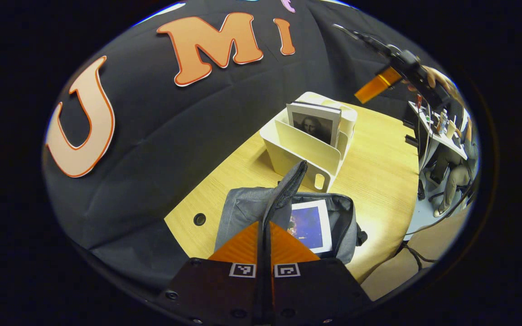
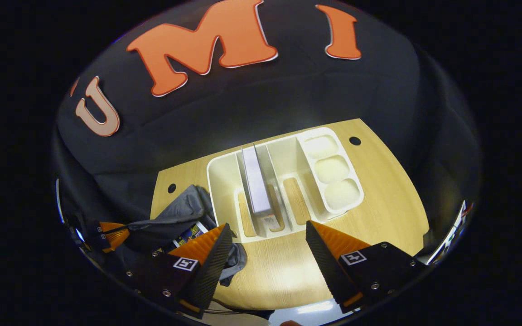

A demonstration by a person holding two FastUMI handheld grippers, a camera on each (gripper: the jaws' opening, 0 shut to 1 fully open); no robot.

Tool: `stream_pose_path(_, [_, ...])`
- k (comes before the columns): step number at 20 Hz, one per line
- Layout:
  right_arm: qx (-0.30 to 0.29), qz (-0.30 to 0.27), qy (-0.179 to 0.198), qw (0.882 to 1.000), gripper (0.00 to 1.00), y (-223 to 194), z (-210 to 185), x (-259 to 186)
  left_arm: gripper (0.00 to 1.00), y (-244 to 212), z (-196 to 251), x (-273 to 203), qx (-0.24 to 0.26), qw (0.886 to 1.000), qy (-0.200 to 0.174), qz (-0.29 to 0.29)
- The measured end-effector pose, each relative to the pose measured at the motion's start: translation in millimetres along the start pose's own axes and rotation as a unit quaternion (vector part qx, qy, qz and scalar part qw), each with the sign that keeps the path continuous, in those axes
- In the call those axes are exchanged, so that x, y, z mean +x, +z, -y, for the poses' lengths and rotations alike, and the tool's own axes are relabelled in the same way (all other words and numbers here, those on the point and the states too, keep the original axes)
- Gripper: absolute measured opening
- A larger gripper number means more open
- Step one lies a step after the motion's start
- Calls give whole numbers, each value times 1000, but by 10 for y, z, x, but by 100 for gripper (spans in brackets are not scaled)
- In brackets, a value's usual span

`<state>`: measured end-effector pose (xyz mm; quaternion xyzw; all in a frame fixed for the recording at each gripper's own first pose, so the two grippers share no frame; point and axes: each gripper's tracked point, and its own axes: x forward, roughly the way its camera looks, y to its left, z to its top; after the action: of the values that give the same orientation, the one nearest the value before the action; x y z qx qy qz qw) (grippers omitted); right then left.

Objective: Open the schoolbag, grab two books from the bookshelf and put them into the schoolbag.

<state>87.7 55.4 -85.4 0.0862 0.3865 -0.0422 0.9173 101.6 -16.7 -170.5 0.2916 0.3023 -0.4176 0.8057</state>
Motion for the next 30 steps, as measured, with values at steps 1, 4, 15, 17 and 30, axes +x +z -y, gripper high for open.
stream_pose_path(1, [-15, -9, -8, 1000, 98, 106, -53, 45, 1, -27, -8, 7, -3, 1000, 2, -2])
stream_pose_path(4, [-73, -48, -33, 996, 98, 336, -143, 307, 1, -26, 34, -14, -7, 1000, -6, 5])
stream_pose_path(15, [-106, -199, -75, 971, 100, 229, -39, 1456, 1, -141, -75, 51, -25, 1000, 0, 3])
stream_pose_path(17, [-100, -204, -70, 971, 99, 220, -47, 1560, 1, -143, -72, 53, -25, 1000, 0, 3])
stream_pose_path(30, [-82, -185, -67, 977, 39, 460, -45, 1194, 1, -152, -65, 64, -22, 1000, 0, -4])
